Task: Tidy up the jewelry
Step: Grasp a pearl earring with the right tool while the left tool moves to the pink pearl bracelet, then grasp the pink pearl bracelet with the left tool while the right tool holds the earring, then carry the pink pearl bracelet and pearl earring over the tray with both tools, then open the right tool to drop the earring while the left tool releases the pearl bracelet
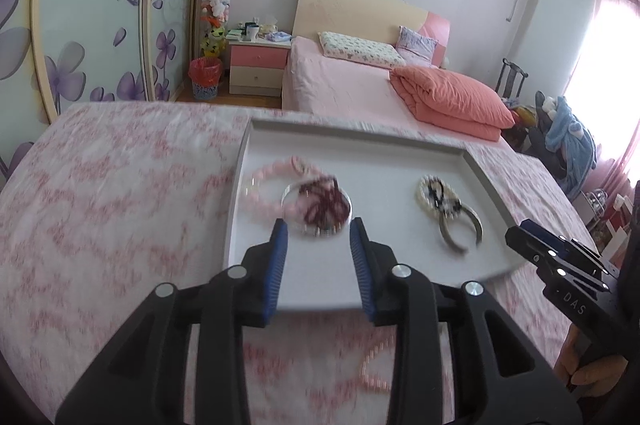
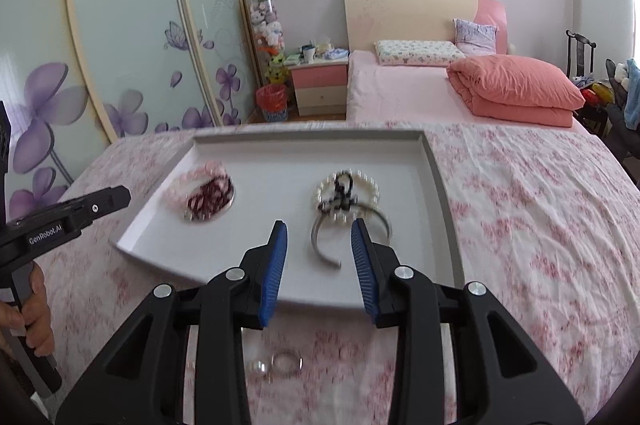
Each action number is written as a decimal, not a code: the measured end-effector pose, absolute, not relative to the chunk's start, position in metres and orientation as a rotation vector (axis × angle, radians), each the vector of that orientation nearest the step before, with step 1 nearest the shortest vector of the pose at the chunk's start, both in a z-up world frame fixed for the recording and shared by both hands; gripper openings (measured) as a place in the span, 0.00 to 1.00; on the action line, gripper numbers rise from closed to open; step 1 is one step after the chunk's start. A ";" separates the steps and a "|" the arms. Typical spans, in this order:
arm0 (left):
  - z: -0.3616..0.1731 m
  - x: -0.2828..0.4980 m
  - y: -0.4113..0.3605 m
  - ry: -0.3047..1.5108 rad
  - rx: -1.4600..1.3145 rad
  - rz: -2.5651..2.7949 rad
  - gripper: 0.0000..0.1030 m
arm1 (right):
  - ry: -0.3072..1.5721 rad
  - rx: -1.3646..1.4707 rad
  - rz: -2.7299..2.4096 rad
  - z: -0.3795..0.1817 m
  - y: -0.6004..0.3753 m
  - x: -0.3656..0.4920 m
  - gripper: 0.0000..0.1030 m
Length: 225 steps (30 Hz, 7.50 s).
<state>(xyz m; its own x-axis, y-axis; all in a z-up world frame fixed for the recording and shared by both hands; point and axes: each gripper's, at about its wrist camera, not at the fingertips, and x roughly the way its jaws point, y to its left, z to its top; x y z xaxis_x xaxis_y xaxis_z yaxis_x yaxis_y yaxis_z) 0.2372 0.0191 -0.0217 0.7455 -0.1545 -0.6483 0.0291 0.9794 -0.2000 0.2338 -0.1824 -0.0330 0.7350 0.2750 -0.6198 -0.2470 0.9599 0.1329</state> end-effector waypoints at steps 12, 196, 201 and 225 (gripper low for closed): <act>-0.047 0.198 0.012 0.782 -0.169 -0.140 0.44 | 0.822 0.009 0.365 -0.066 -0.182 0.195 0.33; -0.002 0.275 -0.001 0.608 -0.126 -0.067 0.07 | 0.569 0.024 0.223 -0.019 -0.152 0.290 0.14; -0.007 0.286 -0.005 0.620 -0.126 -0.062 0.07 | 0.605 0.027 0.224 -0.028 -0.150 0.301 0.14; -0.018 0.271 0.012 0.670 -0.165 -0.039 0.19 | 0.613 0.018 0.229 -0.025 -0.161 0.271 0.33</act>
